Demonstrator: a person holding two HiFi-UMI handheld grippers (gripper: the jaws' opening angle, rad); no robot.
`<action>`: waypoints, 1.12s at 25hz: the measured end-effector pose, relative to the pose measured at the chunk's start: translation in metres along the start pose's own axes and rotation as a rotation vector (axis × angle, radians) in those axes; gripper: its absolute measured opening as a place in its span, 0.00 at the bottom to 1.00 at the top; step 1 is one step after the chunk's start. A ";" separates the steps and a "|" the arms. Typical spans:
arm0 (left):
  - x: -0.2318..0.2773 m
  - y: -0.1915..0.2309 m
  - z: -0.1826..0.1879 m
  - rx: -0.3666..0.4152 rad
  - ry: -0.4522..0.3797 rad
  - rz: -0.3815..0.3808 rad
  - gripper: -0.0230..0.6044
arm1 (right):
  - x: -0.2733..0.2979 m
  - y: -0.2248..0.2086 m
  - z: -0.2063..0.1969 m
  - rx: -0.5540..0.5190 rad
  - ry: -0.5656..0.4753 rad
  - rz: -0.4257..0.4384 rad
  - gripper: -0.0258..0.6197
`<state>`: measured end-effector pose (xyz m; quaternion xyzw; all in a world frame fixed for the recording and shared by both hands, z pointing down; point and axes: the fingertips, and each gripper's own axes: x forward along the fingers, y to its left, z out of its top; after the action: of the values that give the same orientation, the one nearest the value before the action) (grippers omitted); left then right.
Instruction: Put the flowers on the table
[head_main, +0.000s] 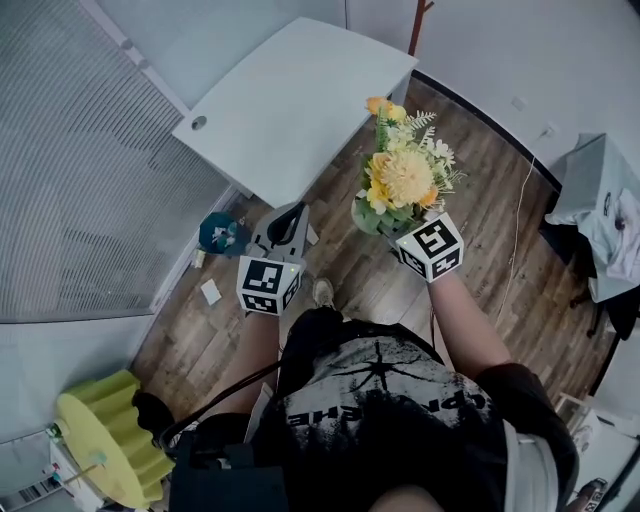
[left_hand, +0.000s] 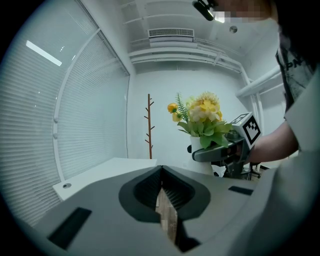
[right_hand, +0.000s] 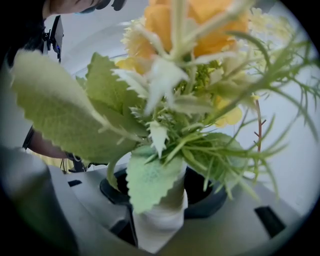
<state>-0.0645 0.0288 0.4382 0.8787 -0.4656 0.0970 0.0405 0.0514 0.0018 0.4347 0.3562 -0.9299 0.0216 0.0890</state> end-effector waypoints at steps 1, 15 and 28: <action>0.005 0.012 0.002 0.003 0.001 -0.006 0.06 | 0.011 -0.004 0.004 0.002 -0.003 -0.006 0.43; 0.043 0.133 0.008 0.027 -0.018 -0.085 0.06 | 0.128 -0.027 0.029 0.023 -0.021 -0.088 0.43; 0.067 0.174 -0.003 -0.012 -0.015 -0.105 0.06 | 0.172 -0.044 0.037 0.005 0.001 -0.106 0.43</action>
<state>-0.1719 -0.1232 0.4519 0.9023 -0.4198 0.0854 0.0475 -0.0509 -0.1481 0.4280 0.4051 -0.9097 0.0195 0.0895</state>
